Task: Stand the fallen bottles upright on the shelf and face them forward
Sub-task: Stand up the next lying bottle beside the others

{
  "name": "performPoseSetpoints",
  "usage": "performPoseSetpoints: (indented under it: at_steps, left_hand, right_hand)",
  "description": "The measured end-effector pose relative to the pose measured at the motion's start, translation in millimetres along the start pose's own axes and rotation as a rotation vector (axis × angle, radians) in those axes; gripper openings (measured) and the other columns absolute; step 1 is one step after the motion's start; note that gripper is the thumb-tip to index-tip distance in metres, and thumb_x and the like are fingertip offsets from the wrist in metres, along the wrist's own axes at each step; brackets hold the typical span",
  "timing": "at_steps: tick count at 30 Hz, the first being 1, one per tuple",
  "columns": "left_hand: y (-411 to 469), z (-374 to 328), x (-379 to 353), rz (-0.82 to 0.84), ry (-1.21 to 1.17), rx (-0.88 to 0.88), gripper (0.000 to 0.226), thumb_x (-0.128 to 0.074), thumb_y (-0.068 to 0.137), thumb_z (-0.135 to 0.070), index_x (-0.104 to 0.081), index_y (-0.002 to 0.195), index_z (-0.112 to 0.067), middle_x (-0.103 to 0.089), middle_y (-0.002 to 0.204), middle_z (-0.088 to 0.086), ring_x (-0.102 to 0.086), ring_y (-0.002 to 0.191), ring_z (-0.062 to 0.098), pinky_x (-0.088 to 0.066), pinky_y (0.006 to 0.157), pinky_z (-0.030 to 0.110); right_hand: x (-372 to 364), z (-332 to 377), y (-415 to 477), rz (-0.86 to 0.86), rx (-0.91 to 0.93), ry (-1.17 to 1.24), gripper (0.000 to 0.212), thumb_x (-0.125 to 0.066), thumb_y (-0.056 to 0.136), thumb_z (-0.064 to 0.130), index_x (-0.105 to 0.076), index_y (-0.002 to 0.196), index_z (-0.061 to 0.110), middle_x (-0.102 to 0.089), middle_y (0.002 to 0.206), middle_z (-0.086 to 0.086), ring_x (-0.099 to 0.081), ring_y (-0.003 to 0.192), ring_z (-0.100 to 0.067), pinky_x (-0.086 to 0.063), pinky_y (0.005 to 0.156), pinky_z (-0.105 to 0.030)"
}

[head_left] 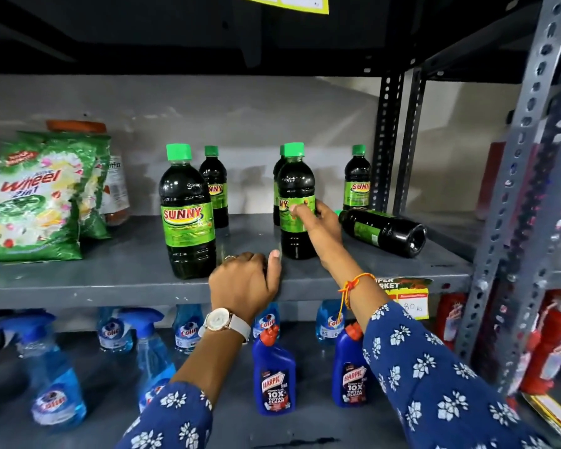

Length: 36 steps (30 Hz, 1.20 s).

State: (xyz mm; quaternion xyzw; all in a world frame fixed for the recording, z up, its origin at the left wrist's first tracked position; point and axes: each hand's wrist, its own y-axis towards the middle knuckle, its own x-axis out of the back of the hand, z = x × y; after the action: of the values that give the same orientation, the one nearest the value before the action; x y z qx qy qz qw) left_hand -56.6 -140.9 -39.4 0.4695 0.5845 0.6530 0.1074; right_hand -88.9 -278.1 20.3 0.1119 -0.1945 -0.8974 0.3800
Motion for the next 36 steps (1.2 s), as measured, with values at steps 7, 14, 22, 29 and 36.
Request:
performPoseSetpoints:
  at_steps: [7,14,22,29,36]
  left_hand:
    - [-1,0,1,-0.009,-0.006,-0.015,0.056,-0.031,0.09,-0.038,-0.056,0.048,-0.011,-0.056,0.048,0.01,-0.051,0.04,0.03,-0.019,0.043,0.022]
    - [-1,0,2,-0.006,-0.014,-0.01,0.057,-0.031,0.09,-0.039,-0.055,0.047,-0.011,-0.056,0.047,0.009,-0.05,0.039,0.029,-0.019,0.043,0.021]
    - [-2,0,2,-0.019,-0.007,-0.011,0.057,-0.032,0.09,-0.039,-0.055,0.046,-0.011,-0.056,0.047,0.008,-0.049,0.039,0.029,-0.018,0.043,0.02]
    - [-2,1,1,-0.021,-0.01,-0.016,0.056,-0.033,0.089,-0.039,-0.054,0.046,-0.01,-0.056,0.046,0.009,-0.049,0.038,0.029,-0.019,0.043,0.021]
    - [-2,0,3,-0.007,-0.017,0.001,0.058,-0.031,0.09,-0.038,-0.056,0.046,-0.01,-0.056,0.045,0.01,-0.049,0.038,0.028,-0.019,0.043,0.021]
  right_hand:
    - [-5,-6,0,-0.012,-0.001,-0.318,0.089,-0.087,0.05,0.036,-0.032,0.117,0.014,-0.049,0.117,-0.008,-0.052,0.103,-0.019,-0.046,0.084,-0.023]
    - [4,-5,-2,0.058,-0.076,-0.038,0.045,-0.066,0.072,0.0,-0.04,0.108,0.011,-0.058,0.09,-0.004,-0.056,0.083,-0.015,-0.042,0.061,-0.017]
    - [2,-7,-1,0.017,-0.087,-0.076,0.059,-0.078,0.063,0.009,-0.04,0.108,0.013,-0.06,0.098,-0.005,-0.059,0.091,-0.019,-0.045,0.07,-0.026]
    - [1,-6,-2,-0.008,-0.033,-0.172,0.056,-0.08,0.064,0.021,-0.044,0.106,0.015,-0.061,0.1,-0.002,-0.059,0.093,-0.018,-0.045,0.075,-0.027]
    - [2,-1,-14,-0.047,-0.005,-0.31,0.053,-0.079,0.062,0.029,-0.051,0.105,0.016,-0.064,0.109,-0.007,-0.06,0.097,-0.02,-0.045,0.076,-0.028]
